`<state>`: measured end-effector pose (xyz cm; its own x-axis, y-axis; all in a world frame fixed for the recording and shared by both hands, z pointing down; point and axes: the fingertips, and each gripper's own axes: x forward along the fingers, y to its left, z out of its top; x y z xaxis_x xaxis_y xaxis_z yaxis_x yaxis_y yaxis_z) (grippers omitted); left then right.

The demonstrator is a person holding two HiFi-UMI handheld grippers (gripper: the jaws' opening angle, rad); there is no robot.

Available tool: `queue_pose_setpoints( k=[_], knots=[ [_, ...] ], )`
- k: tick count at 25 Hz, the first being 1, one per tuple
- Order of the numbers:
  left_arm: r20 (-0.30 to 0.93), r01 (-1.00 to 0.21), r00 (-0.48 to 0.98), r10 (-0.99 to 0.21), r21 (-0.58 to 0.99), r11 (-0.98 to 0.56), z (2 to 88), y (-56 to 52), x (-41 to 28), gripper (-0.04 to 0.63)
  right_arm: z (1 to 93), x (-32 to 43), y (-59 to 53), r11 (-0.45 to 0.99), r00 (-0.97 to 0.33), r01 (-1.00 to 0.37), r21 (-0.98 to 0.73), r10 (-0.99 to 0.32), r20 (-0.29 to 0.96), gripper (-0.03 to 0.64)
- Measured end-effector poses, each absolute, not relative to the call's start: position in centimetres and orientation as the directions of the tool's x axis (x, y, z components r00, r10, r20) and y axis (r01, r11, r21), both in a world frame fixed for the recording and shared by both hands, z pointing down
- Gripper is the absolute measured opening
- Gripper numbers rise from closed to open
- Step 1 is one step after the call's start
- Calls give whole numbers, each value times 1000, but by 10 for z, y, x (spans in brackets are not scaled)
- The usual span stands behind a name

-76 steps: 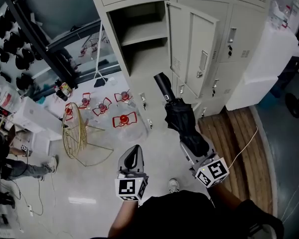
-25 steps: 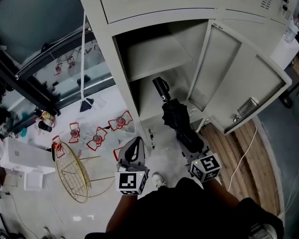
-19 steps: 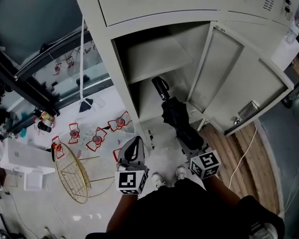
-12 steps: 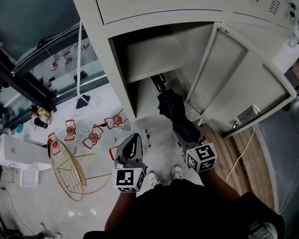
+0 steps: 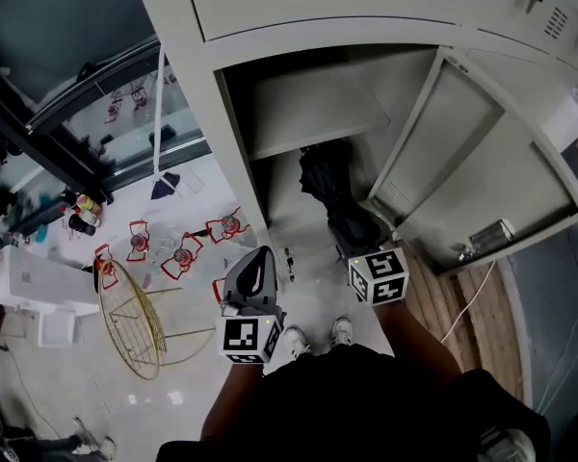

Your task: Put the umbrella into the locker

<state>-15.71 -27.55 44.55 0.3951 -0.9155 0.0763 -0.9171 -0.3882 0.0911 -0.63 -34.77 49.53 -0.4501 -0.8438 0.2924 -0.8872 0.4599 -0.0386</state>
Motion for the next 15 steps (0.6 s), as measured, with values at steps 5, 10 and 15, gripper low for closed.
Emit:
queue_pose_setpoints(
  k=[5,10,15],
  knots=[
    [89,-923,382,-920,75,-376,449,-279,-162,-3,489,-19,-376,468,-448,-884,-3,-844,294,218],
    [106,-922,385,-917,-1,-387,449,-281,-159,-3,487,-34,-404,492,-453,-869,48,-831,322,218],
    [109,-923,381,-918,-19,-385,450,-286,-158,-3,487,-42,-427,496,-433,-860,119,-832,347,218]
  ],
)
